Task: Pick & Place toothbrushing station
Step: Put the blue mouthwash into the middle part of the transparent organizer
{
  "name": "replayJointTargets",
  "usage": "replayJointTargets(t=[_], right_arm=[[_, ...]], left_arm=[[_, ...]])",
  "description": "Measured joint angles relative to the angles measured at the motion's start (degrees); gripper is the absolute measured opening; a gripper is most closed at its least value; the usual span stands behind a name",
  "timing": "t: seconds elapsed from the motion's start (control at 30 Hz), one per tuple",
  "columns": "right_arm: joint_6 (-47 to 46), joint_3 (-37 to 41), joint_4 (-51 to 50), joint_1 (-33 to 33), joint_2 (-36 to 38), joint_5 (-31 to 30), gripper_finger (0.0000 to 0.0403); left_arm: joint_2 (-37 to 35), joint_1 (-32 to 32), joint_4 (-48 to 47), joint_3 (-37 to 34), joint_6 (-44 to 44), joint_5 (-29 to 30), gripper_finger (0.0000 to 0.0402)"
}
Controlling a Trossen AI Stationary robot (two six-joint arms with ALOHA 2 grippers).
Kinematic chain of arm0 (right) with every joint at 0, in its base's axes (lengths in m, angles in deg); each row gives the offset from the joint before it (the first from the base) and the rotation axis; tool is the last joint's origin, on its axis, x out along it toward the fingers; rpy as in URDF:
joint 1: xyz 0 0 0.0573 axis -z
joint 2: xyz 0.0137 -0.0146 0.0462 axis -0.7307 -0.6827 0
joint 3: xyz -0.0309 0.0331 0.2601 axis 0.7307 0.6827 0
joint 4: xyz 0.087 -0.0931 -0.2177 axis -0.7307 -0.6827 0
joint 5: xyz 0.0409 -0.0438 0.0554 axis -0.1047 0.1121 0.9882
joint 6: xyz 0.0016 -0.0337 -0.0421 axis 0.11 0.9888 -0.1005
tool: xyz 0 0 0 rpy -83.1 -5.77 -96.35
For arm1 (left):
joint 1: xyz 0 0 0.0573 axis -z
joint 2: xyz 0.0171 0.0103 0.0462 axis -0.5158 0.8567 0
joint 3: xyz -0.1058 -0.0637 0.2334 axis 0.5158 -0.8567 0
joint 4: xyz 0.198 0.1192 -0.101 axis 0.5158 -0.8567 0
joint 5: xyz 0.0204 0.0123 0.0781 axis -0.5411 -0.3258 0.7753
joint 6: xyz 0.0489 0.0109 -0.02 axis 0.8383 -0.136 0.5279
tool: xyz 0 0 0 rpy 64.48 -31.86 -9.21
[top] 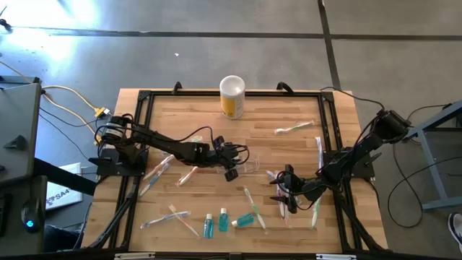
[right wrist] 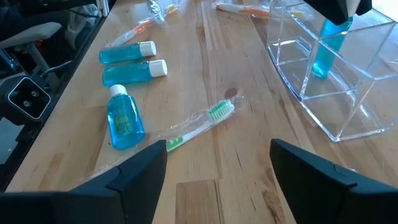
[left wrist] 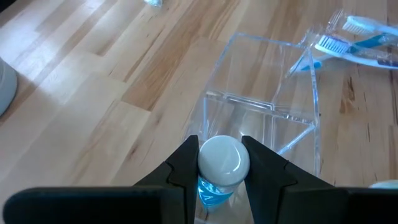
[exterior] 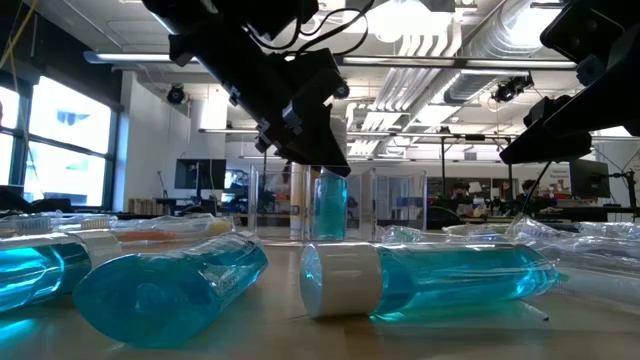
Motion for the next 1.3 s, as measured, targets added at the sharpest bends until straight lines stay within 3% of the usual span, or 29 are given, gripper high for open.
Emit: replayJointTargets(t=[0.13,0.4,1.3], right_arm=[[-0.01,0.0,0.0,0.0,0.0,0.0,0.0277],[-0.01,0.0,0.0,0.0,0.0,0.0,0.0277],[0.01,0.0,-0.02,0.0,0.0,0.0,0.0277]], left_arm=[[0.05,0.0,0.35,0.0,-0.33,-0.39,0.0095],[0.18,-0.02,0.26,-0.13,-1.73,-1.67,0.0154],[-1.16,-0.02,0.93,0.39,1.52,-0.95,0.0161]])
